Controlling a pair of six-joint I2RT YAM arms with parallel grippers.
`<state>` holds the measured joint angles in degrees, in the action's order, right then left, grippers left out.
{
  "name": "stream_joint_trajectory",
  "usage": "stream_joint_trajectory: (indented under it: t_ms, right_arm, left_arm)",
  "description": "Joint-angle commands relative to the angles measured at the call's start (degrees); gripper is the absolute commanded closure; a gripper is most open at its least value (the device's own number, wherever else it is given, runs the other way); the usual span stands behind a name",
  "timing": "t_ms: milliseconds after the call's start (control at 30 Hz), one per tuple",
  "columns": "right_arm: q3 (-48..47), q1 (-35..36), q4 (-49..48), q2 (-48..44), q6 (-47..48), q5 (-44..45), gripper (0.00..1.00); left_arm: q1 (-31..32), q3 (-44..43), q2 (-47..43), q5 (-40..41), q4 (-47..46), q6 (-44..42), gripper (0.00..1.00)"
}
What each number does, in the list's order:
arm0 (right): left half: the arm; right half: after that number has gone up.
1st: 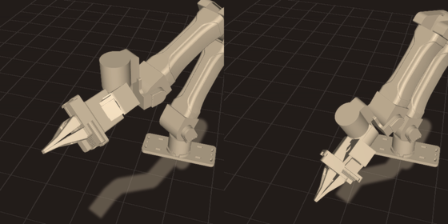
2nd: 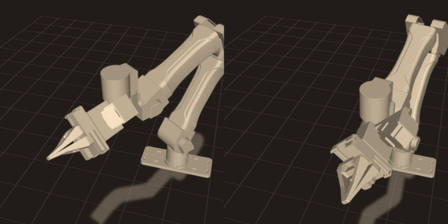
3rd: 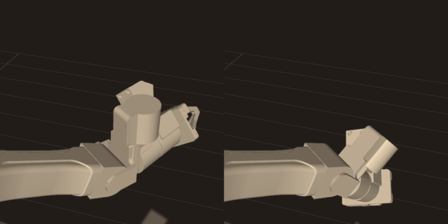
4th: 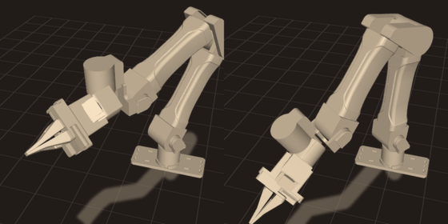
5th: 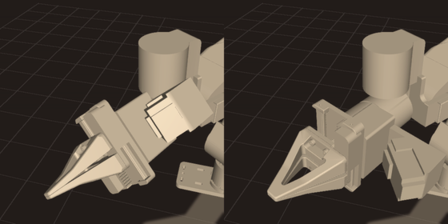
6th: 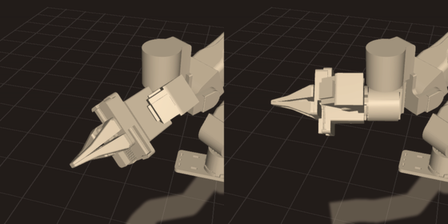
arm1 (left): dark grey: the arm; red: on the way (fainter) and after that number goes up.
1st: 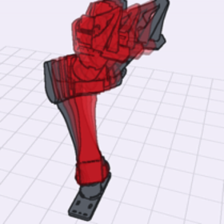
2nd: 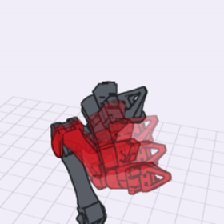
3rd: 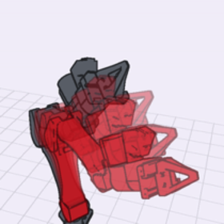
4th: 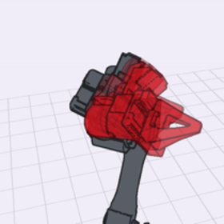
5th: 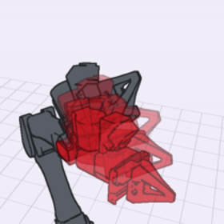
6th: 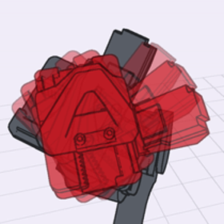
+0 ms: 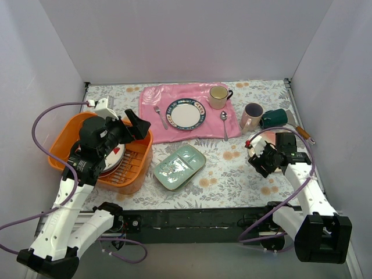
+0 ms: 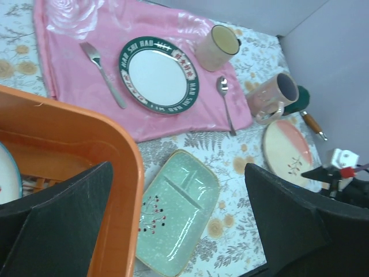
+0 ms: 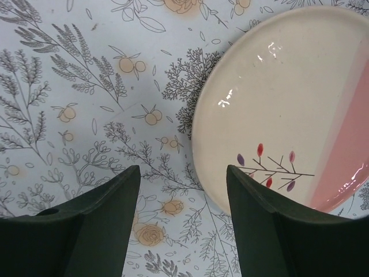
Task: Place the mixed dishes into the plastic bin
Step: Pick up the plate at the center of the board.
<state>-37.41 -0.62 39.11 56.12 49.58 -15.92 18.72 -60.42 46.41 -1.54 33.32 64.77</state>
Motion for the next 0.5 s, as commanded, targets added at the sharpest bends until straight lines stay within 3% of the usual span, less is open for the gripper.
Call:
stream_joint_trajectory:
  t_ms: [0, 467]
  right_arm:
    - [3.1, 2.6, -8.9, 0.7, -1.8, 4.8, 0.32]
    - [12.4, 5.4, -19.8, 4.8, -1.3, 11.7, 0.42]
  left_arm:
    - [0.0, 1.8, -2.4, -4.9, -5.9, 4.7, 0.02]
    - [-0.1, 5.2, -3.2, -9.4, -10.2, 11.5, 0.02]
